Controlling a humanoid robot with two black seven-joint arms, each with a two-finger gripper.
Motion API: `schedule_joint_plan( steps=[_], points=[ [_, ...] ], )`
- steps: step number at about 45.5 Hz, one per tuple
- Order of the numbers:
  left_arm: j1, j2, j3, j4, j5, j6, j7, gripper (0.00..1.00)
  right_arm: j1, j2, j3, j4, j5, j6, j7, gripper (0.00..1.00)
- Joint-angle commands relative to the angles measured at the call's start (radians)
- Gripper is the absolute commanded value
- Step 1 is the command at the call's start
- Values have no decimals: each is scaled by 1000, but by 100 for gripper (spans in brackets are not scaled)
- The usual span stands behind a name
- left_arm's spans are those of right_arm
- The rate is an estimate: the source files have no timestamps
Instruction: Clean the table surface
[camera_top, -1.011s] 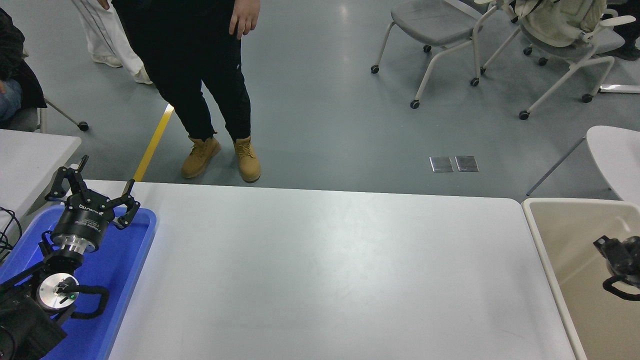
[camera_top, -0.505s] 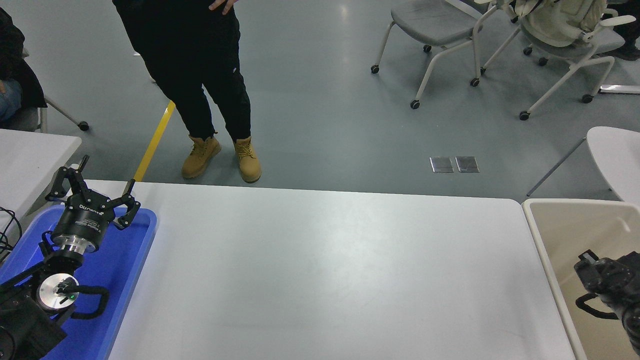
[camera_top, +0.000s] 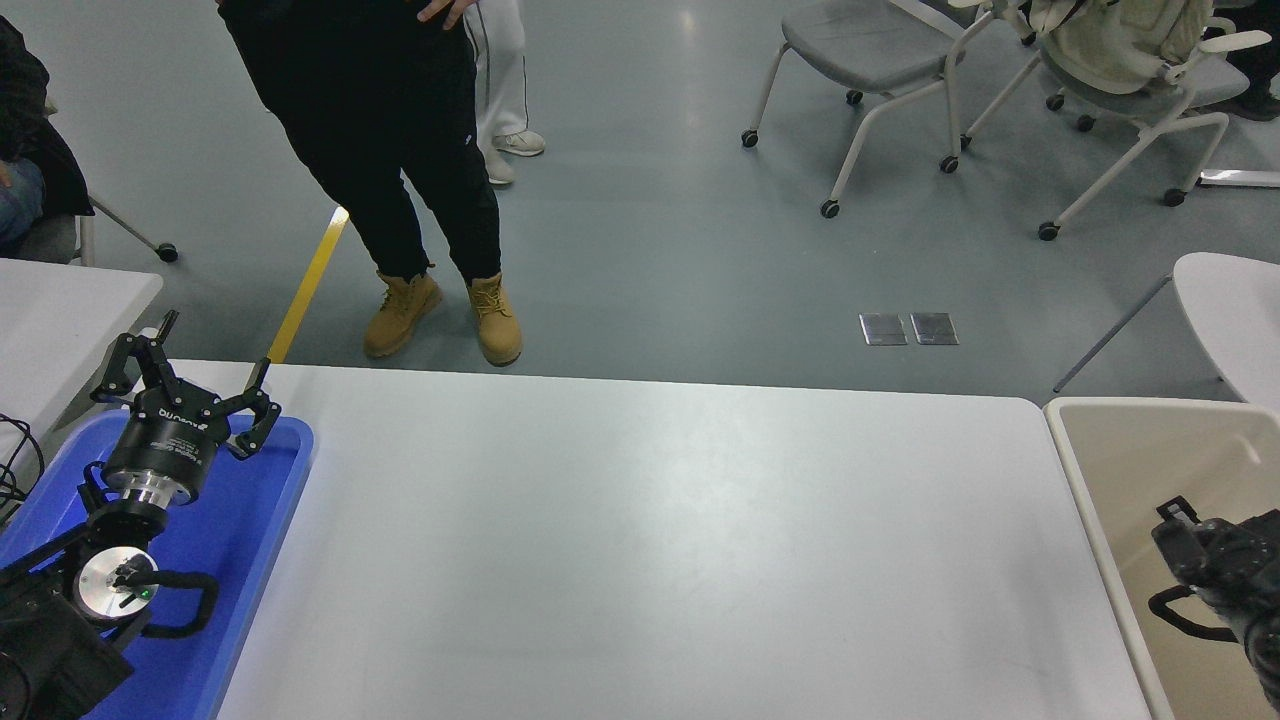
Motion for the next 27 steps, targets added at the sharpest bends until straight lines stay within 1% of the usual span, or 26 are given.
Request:
schedule_joint_plan(
  steps=[1,6,10,14,19,27],
  points=[
    [-1,0,0,0,0,0,0,100,12,-15,23,2,5,-2,0,100],
    [0,0,0,0,0,0,0,100,21,-26,51,3,5,-2,3,100],
    [0,0,0,1,0,1,0,100,42,-61,100,10,6,4,8,100],
    [0,0,0,0,0,0,0,100,62,-96,146,43,9,9,46,100],
    [0,0,0,0,0,0,0,100,81,-190,187,158,43,11,126,100],
    [0,0,0,0,0,2,0,100,113,-375,238,417,55,12,221,100]
  ],
)
